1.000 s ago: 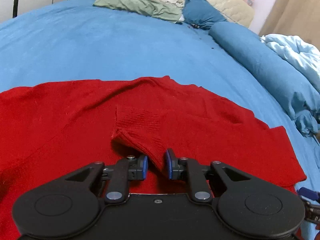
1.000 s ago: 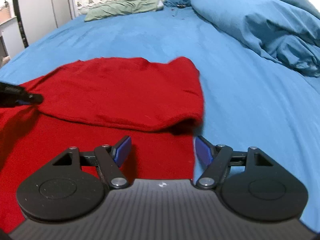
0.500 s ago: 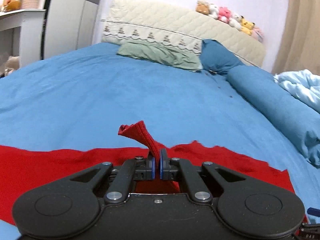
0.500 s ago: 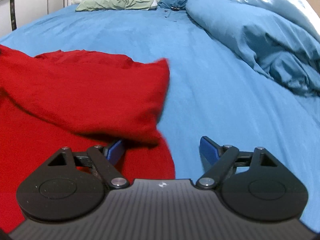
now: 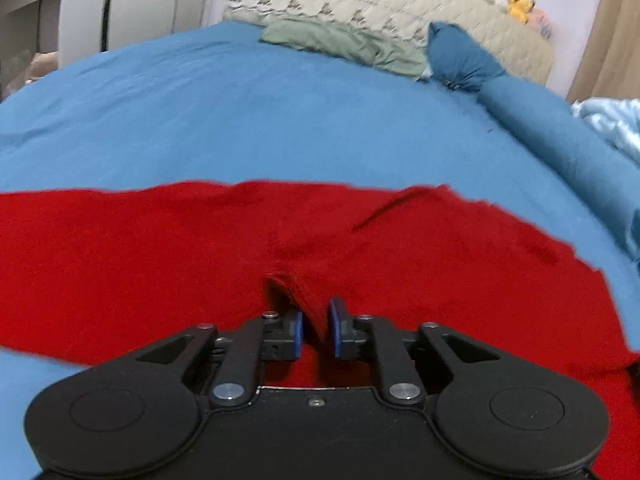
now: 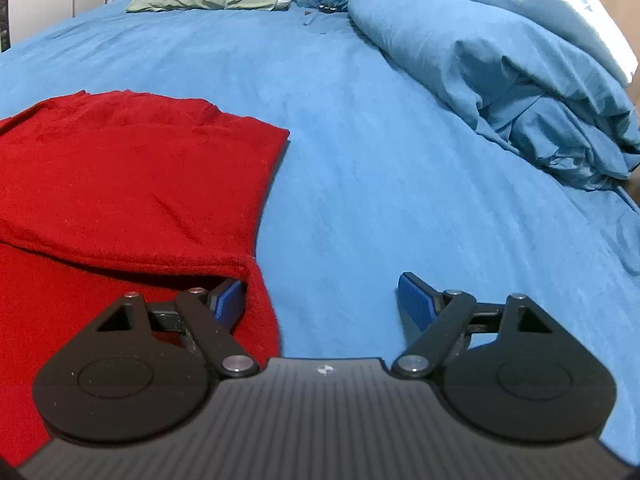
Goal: Fold small clothes
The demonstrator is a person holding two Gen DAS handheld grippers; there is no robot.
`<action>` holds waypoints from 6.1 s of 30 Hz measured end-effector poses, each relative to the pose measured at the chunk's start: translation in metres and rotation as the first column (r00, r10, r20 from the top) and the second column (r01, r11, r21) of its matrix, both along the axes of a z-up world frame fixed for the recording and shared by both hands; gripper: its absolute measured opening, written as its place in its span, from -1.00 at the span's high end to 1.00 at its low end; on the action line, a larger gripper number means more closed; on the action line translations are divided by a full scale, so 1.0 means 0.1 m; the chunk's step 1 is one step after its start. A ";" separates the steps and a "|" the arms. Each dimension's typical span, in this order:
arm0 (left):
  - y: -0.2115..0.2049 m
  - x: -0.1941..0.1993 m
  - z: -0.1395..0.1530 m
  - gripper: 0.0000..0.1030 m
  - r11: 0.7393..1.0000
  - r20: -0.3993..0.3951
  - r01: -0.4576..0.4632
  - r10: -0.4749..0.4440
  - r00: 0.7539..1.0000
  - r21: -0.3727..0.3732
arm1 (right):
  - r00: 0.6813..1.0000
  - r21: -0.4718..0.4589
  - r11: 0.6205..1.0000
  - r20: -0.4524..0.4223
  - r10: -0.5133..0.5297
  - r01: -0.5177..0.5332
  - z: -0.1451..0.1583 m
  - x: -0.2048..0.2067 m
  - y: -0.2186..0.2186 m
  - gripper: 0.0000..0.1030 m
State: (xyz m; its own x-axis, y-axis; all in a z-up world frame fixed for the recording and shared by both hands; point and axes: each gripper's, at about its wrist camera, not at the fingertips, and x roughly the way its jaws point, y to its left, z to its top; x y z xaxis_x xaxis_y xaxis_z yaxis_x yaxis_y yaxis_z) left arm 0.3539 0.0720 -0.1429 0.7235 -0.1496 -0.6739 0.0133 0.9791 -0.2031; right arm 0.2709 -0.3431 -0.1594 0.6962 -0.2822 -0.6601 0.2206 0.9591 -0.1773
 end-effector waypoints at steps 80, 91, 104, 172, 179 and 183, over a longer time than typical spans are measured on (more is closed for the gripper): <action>3.39 -0.45 -0.03 0.92 0.719 -0.138 -0.655 0.642 0.754 -0.234 | 0.920 0.319 0.864 0.088 0.381 -0.389 0.79 0.80 2.74 -1.00; 2.07 -0.33 1.26 0.93 0.912 0.211 -0.403 0.411 0.887 -0.079 | 0.949 0.356 0.880 0.117 0.291 -0.314 0.84 0.73 2.29 -1.00; -1.54 0.32 0.51 0.92 0.965 0.046 0.260 -0.261 0.964 0.023 | 0.992 0.235 0.968 0.110 0.065 -0.090 1.09 0.26 1.02 -1.00; -0.57 -0.24 0.32 -0.81 0.969 0.109 0.191 -0.209 0.972 0.155 | 0.976 0.032 0.980 0.097 0.194 -0.198 0.30 0.14 0.69 -0.61; -0.51 0.02 -0.27 -0.68 0.977 -0.006 0.177 -0.178 0.984 0.114 | 0.985 0.188 0.968 0.074 0.156 -0.168 0.00 0.52 0.59 -0.79; -0.57 0.01 -0.14 -0.66 0.973 -0.032 0.175 -0.172 0.985 0.149 | 0.984 0.216 0.963 0.099 0.146 -0.165 0.00 0.49 0.56 -0.80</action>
